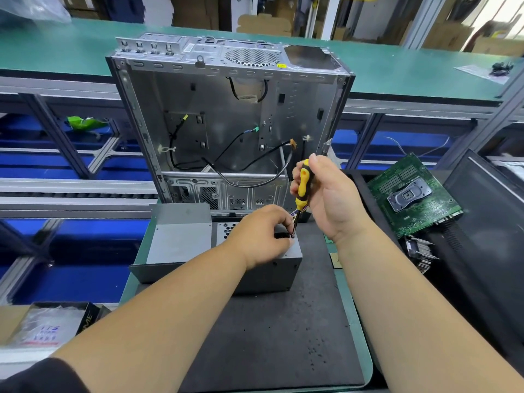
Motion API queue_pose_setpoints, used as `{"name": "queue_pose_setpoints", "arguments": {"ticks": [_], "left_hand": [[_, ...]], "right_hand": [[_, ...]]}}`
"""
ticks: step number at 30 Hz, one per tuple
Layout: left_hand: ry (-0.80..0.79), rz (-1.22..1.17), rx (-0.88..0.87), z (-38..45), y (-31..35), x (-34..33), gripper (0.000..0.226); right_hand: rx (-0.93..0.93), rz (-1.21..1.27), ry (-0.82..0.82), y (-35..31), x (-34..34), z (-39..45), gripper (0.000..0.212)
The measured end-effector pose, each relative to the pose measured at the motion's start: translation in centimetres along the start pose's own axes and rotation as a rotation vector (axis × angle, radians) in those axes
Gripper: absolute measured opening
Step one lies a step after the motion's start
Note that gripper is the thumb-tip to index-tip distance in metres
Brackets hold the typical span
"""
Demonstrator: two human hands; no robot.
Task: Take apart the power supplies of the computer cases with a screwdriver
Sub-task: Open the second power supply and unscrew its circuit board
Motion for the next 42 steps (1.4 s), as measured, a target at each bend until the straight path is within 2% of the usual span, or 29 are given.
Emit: {"name": "queue_pose_setpoints", "arguments": {"ticks": [5, 9, 11, 14, 20, 22, 25, 27, 29, 32, 35, 38, 42], "left_hand": [[-0.003, 0.0, 0.01, -0.1, -0.1, 0.1, 0.016], [-0.013, -0.003, 0.008, 0.0, 0.1, 0.0, 0.018], [-0.015, 0.005, 0.007, 0.1, 0.1, 0.0, 0.018], [-0.016, 0.013, -0.006, 0.0, 0.1, 0.0, 0.019], [-0.005, 0.009, -0.012, 0.0, 0.2, 0.1, 0.017], [-0.007, 0.011, -0.022, 0.0, 0.3, 0.0, 0.017], [-0.007, 0.009, -0.007, -0.1, 0.2, 0.0, 0.016], [-0.009, 0.003, 0.002, -0.1, 0.2, 0.0, 0.016], [-0.009, -0.001, 0.005, 0.0, 0.3, -0.1, 0.016], [-0.001, 0.004, 0.005, -0.1, 0.3, 0.0, 0.017], [0.008, 0.003, 0.006, -0.2, 0.3, 0.2, 0.018], [0.003, 0.011, -0.001, -0.2, 0.4, 0.2, 0.018], [-0.01, 0.023, 0.007, -0.2, 0.3, 0.1, 0.015]], "right_hand": [[-0.033, 0.027, -0.055, 0.3, -0.5, 0.0, 0.048], [-0.017, 0.038, -0.041, 0.7, -1.1, 0.0, 0.054], [-0.032, 0.07, -0.049, 0.9, -1.4, 0.1, 0.051], [-0.03, 0.059, -0.04, 0.8, -1.2, 0.1, 0.031], [-0.018, -0.042, 0.039, -0.1, 0.7, 0.5, 0.026], [-0.028, -0.065, 0.046, -0.3, 0.9, 0.6, 0.032], [-0.081, 0.034, -0.006, 0.4, 0.0, 0.5, 0.054], [-0.078, 0.059, -0.002, 0.6, -0.3, 0.5, 0.059], [-0.056, 0.075, -0.006, 0.6, -0.5, 0.4, 0.057], [-0.025, 0.019, -0.002, 0.5, -0.3, 0.2, 0.034], [-0.003, -0.046, 0.017, 0.3, 0.4, 0.3, 0.023], [-0.017, 0.007, 0.005, 0.3, 0.7, 0.3, 0.028], [-0.037, 0.034, -0.057, 0.3, 0.0, 0.0, 0.044]]}}
Point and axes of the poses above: each hand's wrist, its own z-axis towards the middle knuckle, its own x-axis out of the back of the hand, y = z × x, the point moved 10 cm from there along z, towards the middle knuckle, and after that the axes turned 4 degrees about -x, right-handed, at the moved point
